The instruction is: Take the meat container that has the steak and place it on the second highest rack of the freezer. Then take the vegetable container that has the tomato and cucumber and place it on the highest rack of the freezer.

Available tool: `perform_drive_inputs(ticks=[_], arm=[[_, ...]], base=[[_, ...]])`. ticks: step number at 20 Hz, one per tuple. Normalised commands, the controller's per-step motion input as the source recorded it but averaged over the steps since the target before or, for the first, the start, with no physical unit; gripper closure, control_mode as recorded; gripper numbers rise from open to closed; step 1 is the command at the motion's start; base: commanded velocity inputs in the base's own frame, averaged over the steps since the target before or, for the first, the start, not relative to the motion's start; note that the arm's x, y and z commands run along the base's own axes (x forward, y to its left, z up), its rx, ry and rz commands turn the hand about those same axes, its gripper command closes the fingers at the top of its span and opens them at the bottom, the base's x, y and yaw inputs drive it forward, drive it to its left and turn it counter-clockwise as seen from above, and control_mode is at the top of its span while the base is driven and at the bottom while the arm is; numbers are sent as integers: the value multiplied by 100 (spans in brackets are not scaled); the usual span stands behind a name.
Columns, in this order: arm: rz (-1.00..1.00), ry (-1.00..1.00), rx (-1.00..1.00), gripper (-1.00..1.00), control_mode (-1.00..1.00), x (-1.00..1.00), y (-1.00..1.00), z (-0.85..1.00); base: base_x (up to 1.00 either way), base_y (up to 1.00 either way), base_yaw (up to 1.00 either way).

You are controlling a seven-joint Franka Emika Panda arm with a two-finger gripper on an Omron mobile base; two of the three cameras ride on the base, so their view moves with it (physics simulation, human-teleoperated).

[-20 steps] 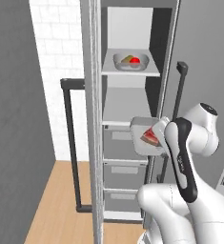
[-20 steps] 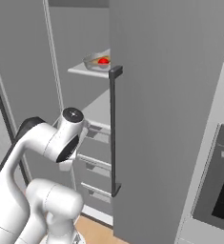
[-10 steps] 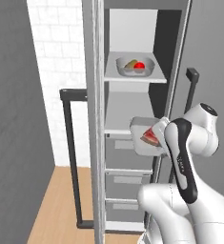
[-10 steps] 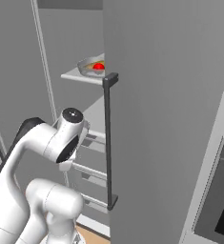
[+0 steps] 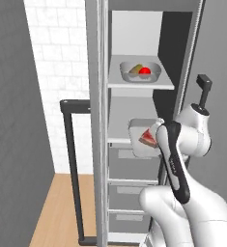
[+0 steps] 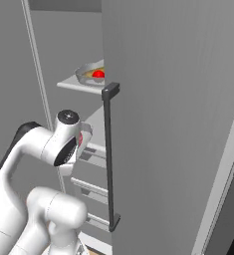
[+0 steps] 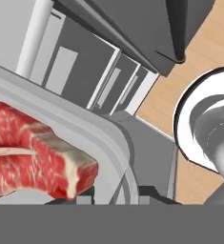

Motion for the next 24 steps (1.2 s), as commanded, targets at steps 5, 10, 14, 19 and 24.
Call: perform_drive_inputs(ticks=[5, 10, 14, 19, 24], arm=[[-14, 4, -15, 100, -100, 74, -11, -42], [-19, 0, 0, 100, -100, 100, -18, 2], [-6, 7, 0, 100, -100, 81, -3, 0], [0, 0, 0, 100, -100, 24, -1, -18], [0, 0, -6, 100, -100, 29, 0, -26]], base=[[0, 0, 0], [0, 0, 0], [0, 0, 0], [0, 0, 0], [0, 0, 0]])
